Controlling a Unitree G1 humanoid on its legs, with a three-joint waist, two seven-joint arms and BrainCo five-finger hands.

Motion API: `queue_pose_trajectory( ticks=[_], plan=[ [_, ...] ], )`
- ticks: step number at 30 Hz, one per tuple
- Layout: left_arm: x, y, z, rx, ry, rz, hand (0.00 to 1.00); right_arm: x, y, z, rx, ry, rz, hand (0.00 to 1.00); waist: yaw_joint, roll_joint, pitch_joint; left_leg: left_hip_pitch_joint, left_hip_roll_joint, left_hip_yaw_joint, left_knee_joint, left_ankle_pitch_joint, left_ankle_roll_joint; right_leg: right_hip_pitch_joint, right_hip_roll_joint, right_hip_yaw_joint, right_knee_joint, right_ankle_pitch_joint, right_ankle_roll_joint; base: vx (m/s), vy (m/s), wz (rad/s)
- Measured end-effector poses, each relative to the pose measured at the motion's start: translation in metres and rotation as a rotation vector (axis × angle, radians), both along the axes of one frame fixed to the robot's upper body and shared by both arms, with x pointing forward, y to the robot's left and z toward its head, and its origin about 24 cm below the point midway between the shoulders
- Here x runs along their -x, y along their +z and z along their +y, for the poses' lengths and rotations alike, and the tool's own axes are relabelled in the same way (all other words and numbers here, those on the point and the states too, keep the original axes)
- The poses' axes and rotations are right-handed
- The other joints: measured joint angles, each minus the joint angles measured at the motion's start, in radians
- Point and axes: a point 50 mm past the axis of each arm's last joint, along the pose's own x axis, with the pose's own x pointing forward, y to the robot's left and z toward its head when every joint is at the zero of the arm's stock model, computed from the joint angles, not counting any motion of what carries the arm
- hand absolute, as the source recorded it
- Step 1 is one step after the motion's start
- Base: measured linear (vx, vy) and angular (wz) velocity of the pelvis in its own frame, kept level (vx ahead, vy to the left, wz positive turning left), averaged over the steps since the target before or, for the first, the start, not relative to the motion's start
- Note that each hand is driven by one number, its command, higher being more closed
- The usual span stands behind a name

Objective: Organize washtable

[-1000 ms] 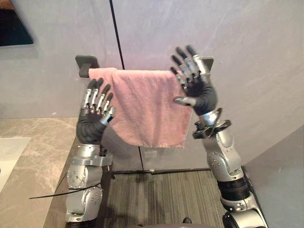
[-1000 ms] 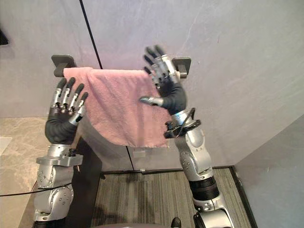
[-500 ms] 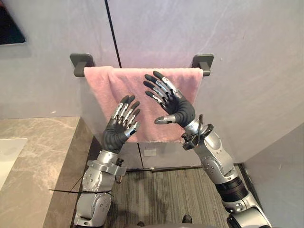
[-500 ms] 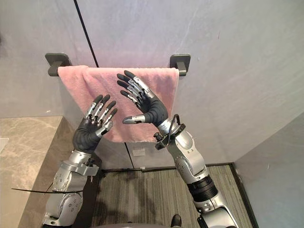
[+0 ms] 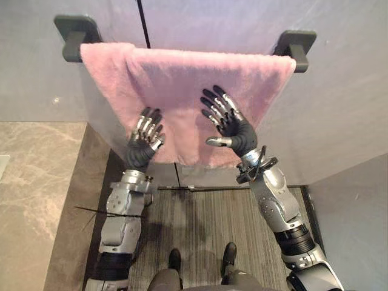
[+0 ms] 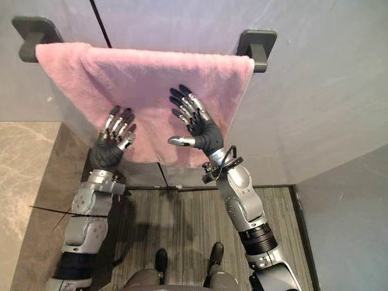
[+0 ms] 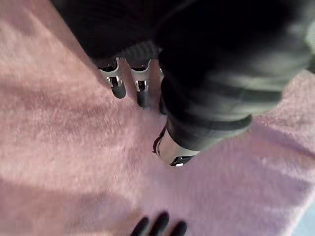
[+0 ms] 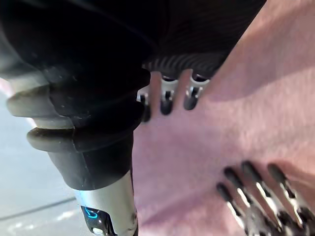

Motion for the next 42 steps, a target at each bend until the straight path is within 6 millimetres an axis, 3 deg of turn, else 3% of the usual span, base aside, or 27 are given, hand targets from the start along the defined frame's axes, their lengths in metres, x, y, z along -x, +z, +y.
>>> queue_pose_trajectory(
  ticks=[5, 9, 14, 19, 22, 25, 30, 33, 36, 38, 41, 42],
  plan=[
    [-0.003, -0.005, 0.016, 0.024, 0.091, 0.027, 0.00, -0.002, -0.008, -0.031, -0.061, -0.156, 0.038, 0.00, 0.001, 0.000, 0.008, 0.005, 0.003, 0.012, -0.006, 0.000, 0.000, -0.001, 0.002, 0.003, 0.000, 0.000, 0.000, 0.03, 0.008, -0.03],
    [0.001, -0.016, 0.035, 0.057, 0.187, 0.073, 0.00, 0.006, -0.032, -0.067, -0.099, -0.346, 0.127, 0.00, -0.001, 0.001, 0.016, 0.039, 0.003, 0.013, -0.015, -0.001, 0.000, 0.024, 0.002, 0.004, 0.002, 0.000, 0.000, 0.04, 0.013, -0.04],
    [0.032, -0.047, 0.071, 0.113, 0.379, 0.183, 0.00, 0.022, -0.058, -0.104, -0.110, -0.543, 0.222, 0.00, -0.003, 0.004, 0.027, 0.062, 0.001, 0.019, -0.023, -0.007, 0.007, 0.042, 0.002, 0.007, 0.002, 0.000, 0.000, 0.00, 0.006, -0.02],
    [0.073, -0.082, 0.089, 0.186, 0.537, 0.314, 0.00, 0.038, -0.076, -0.122, -0.115, -0.649, 0.286, 0.00, 0.004, 0.008, 0.030, 0.082, 0.001, 0.027, -0.033, -0.007, 0.007, 0.054, 0.002, 0.014, 0.001, -0.001, 0.001, -0.01, -0.003, -0.05],
    [0.101, -0.107, 0.085, 0.241, 0.600, 0.416, 0.00, 0.054, -0.091, -0.138, -0.155, -0.758, 0.353, 0.00, 0.003, 0.016, 0.033, 0.103, 0.000, 0.019, -0.035, -0.008, 0.007, 0.080, 0.000, 0.007, 0.000, -0.012, 0.007, 0.00, -0.007, 0.08],
    [0.117, -0.119, 0.082, 0.267, 0.633, 0.476, 0.00, 0.070, -0.108, -0.150, -0.193, -0.862, 0.432, 0.00, 0.003, 0.020, 0.032, 0.127, -0.002, 0.010, -0.039, -0.008, 0.006, 0.109, -0.002, -0.001, 0.000, -0.033, 0.014, 0.00, -0.017, 0.11],
    [0.126, -0.126, 0.080, 0.272, 0.640, 0.511, 0.00, 0.093, -0.130, -0.153, -0.202, -0.948, 0.547, 0.00, 0.002, 0.038, 0.022, 0.168, 0.006, 0.002, -0.039, -0.017, 0.000, 0.167, -0.001, -0.030, 0.001, -0.060, 0.021, -0.03, -0.033, 0.10],
    [0.137, -0.140, 0.076, 0.279, 0.645, 0.583, 0.00, 0.112, -0.155, -0.158, -0.153, -1.028, 0.676, 0.00, 0.002, 0.060, -0.008, 0.188, 0.009, -0.004, -0.029, -0.029, -0.002, 0.195, -0.002, -0.045, 0.005, -0.075, 0.025, 0.01, -0.006, 0.09],
    [0.151, -0.180, 0.065, 0.320, 0.635, 0.772, 0.00, 0.128, -0.195, -0.156, -0.094, -1.069, 0.876, 0.00, 0.001, 0.075, -0.028, 0.206, 0.012, -0.003, -0.024, -0.035, -0.004, 0.217, -0.002, -0.054, 0.005, -0.079, 0.026, 0.02, 0.000, 0.02],
    [0.173, -0.223, 0.048, 0.352, 0.627, 1.010, 0.00, 0.146, -0.231, -0.151, 0.037, -1.078, 1.065, 0.00, 0.003, 0.080, -0.040, 0.216, 0.016, 0.007, -0.012, -0.041, -0.006, 0.231, -0.001, -0.053, 0.005, -0.082, 0.026, -0.01, -0.005, -0.02],
    [0.207, -0.264, 0.023, 0.291, 0.601, 1.321, 0.00, 0.172, -0.270, -0.139, 0.256, -1.030, 1.280, 0.00, 0.003, 0.072, -0.049, 0.221, 0.018, 0.011, -0.014, -0.041, -0.006, 0.234, 0.002, -0.050, 0.003, -0.084, 0.027, -0.06, -0.027, -0.04],
    [0.214, -0.269, 0.020, 0.265, 0.594, 1.374, 0.00, 0.178, -0.277, -0.136, 0.299, -1.012, 1.319, 0.00, 0.003, 0.070, -0.050, 0.221, 0.018, 0.011, -0.014, -0.041, -0.006, 0.234, 0.002, -0.049, 0.003, -0.084, 0.027, -0.07, -0.031, -0.02]
  ],
)
